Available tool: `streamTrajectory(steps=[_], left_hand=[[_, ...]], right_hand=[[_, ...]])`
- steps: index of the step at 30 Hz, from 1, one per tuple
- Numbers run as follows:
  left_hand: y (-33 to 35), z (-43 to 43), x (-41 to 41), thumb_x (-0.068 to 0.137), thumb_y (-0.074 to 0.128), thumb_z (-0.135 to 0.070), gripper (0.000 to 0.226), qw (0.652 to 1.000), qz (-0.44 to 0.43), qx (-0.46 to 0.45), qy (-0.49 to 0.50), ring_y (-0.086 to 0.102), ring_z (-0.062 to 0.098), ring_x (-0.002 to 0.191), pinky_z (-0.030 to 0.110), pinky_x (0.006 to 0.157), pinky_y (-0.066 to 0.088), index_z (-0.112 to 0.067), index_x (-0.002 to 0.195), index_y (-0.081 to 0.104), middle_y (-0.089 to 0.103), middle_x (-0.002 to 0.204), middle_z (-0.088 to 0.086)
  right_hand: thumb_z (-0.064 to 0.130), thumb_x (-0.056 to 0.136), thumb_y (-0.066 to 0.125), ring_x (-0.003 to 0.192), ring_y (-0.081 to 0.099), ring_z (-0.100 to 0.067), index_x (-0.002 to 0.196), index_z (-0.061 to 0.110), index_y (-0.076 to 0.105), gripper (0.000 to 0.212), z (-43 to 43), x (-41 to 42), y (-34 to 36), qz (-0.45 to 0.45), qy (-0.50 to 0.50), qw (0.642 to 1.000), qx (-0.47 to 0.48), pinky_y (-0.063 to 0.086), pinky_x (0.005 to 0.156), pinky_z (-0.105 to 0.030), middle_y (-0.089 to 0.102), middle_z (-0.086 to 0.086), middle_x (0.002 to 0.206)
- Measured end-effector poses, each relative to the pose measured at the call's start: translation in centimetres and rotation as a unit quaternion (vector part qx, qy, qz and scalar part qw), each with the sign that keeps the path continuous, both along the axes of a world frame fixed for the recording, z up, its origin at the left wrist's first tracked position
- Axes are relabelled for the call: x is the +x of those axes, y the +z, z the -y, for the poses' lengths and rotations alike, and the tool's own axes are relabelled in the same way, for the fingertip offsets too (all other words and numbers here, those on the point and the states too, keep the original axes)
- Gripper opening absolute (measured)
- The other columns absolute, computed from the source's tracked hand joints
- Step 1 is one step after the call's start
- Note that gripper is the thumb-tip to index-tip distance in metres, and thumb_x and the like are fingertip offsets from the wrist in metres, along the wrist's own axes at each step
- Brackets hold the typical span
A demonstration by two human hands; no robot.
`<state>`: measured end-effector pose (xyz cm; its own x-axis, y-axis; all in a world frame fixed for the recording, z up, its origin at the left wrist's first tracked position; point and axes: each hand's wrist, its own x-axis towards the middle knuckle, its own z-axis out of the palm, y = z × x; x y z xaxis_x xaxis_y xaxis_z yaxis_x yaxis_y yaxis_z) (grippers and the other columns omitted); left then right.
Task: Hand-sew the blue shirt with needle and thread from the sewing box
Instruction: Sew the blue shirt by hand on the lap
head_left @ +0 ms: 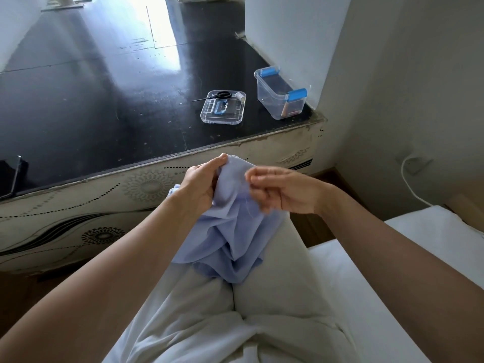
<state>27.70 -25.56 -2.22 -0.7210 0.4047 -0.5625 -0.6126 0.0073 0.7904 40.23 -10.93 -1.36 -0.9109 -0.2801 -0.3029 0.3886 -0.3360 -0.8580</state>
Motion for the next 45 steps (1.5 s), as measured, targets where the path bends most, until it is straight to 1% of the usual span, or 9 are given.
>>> streamTrajectory(steps=[4,12,19,26,31,34,40,43,45], left_hand=[[0.2,0.2,0.3,0.090,0.067,-0.022,0.035,1.000,-0.002,0.005,-0.027,0.063,0.024,0.077,0.026,0.065,0.054,0.006,0.110,0.066,0.066,0.103,0.021],[0.9,0.5,1.0,0.087,0.069,-0.016,0.026,0.997,0.000,0.037,-0.068,0.067,0.021,0.065,0.024,0.058,0.056,0.005,0.104,0.069,0.070,0.089,0.017],[0.9,0.7,0.7,0.084,0.075,-0.019,0.020,0.999,-0.011,0.009,-0.044,0.063,0.021,0.058,0.024,0.053,0.054,-0.001,0.084,0.067,0.066,0.073,0.013],[1.0,0.8,0.9,0.085,0.073,-0.018,0.014,0.997,-0.042,0.003,-0.057,0.063,0.019,0.054,0.023,0.051,0.053,-0.007,0.078,0.069,0.067,0.062,0.008],[0.8,1.3,0.7,0.086,0.072,-0.020,0.007,0.983,-0.145,-0.019,-0.112,0.060,0.018,0.073,0.028,0.068,0.049,-0.017,0.081,0.077,0.069,0.075,0.005],[1.0,1.9,0.7,0.087,0.071,-0.023,0.008,0.961,-0.216,-0.031,-0.172,0.056,0.014,0.076,0.026,0.069,0.045,-0.022,0.082,0.077,0.067,0.078,0.002],[1.3,2.1,0.8,0.088,0.070,-0.018,0.008,0.914,-0.311,-0.038,-0.257,0.059,0.008,0.075,0.020,0.068,0.046,-0.013,0.088,0.076,0.069,0.077,-0.002],[1.1,2.1,0.9,0.087,0.071,-0.019,0.009,0.896,-0.344,-0.053,-0.276,0.056,0.010,0.075,0.025,0.069,0.043,-0.013,0.089,0.078,0.069,0.079,0.007],[0.8,2.0,0.6,0.087,0.072,-0.019,0.008,0.892,-0.358,-0.064,-0.268,0.056,0.012,0.075,0.028,0.068,0.044,-0.013,0.087,0.078,0.070,0.081,0.011]], right_hand=[[0.026,0.095,0.061,0.061,0.045,-0.010,0.094,0.013,0.057,0.014,1.4,-1.8,-0.6,-0.028,-0.278,0.914,0.295,0.040,0.051,-0.020,0.052,0.001,0.070],[0.029,0.083,0.075,0.060,0.056,-0.016,0.080,0.014,0.071,0.016,2.3,-3.4,-2.2,-0.147,-0.314,0.797,0.494,0.055,0.062,-0.039,0.065,-0.005,0.067],[0.009,0.087,0.071,0.054,0.042,-0.008,0.083,-0.008,0.069,0.017,2.0,-1.5,-1.1,-0.201,-0.095,0.894,0.390,0.038,0.052,-0.018,0.052,-0.014,0.064],[0.017,0.090,0.068,0.059,0.048,-0.007,0.091,0.007,0.070,0.011,1.5,-0.5,0.1,-0.166,-0.001,0.916,0.365,0.040,0.055,-0.016,0.057,-0.011,0.072],[0.003,0.102,0.034,0.056,0.039,-0.007,0.098,0.007,0.064,0.030,-0.1,-1.0,0.3,-0.106,-0.178,0.933,0.295,0.036,0.049,-0.014,0.043,0.000,0.064],[0.003,0.103,0.038,0.052,0.044,-0.007,0.106,0.008,0.065,0.028,-1.3,-1.0,-0.1,-0.167,-0.246,0.914,0.274,0.037,0.049,-0.013,0.054,0.000,0.066],[0.023,0.093,0.058,0.053,0.052,-0.011,0.095,0.010,0.066,0.016,-0.8,-2.0,-0.6,-0.205,-0.242,0.913,0.256,0.045,0.051,-0.018,0.072,-0.007,0.087],[0.034,0.092,0.063,0.056,0.044,-0.016,0.082,0.014,0.061,0.023,-1.0,-2.4,-0.9,-0.174,-0.143,0.954,0.197,0.038,0.055,-0.024,0.057,-0.023,0.073],[0.032,0.094,0.058,0.054,0.041,-0.014,0.080,0.012,0.057,0.024,-1.2,-2.3,-1.2,-0.142,-0.089,0.968,0.188,0.036,0.054,-0.023,0.050,-0.012,0.063]])
